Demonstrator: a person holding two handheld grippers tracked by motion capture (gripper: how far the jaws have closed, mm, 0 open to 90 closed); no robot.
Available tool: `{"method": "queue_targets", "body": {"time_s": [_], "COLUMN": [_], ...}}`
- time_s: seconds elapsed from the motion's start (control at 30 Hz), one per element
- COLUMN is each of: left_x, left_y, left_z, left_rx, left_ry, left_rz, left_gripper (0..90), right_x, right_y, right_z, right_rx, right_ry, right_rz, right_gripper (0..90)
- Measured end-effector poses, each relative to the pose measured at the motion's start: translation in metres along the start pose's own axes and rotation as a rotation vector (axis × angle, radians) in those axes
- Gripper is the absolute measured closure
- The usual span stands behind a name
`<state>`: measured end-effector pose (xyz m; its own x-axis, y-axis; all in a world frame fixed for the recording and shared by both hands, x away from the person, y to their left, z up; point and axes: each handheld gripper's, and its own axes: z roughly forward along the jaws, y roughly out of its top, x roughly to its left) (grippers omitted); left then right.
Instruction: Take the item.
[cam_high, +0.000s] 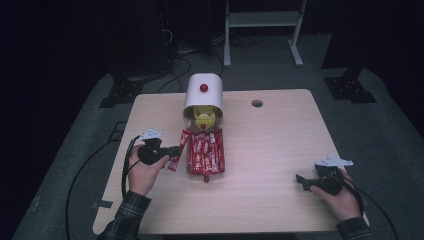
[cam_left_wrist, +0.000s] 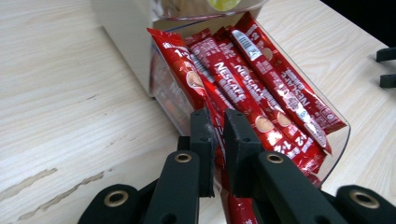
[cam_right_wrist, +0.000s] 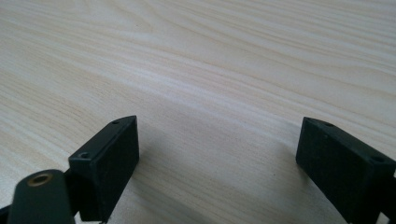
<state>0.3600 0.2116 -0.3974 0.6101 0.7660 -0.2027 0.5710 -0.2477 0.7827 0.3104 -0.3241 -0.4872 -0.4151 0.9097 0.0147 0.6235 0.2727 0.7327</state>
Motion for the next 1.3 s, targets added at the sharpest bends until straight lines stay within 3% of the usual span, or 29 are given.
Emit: {"method": "queue_targets", "body": {"time_s": [0.77,1.3], "left_x": [0.022,0.034], "left_y": [-0.008,-0.015], "left_z": [-0.009,0.000], "left_rx": [-0.003,0.043], "left_ry": [0.062,0.096], "left_rz": [-0.043,-0.055], "left_gripper": [83.0,83.0], "right_x": [0.000,0.000], "right_y": [0.000,0.000], "right_z": [0.000,0.000], "right_rx": [0.000,0.000], "right_ry": [0.000,0.000], "right_rz": [0.000,0.000], "right_gripper": [12.1,12.1]}}
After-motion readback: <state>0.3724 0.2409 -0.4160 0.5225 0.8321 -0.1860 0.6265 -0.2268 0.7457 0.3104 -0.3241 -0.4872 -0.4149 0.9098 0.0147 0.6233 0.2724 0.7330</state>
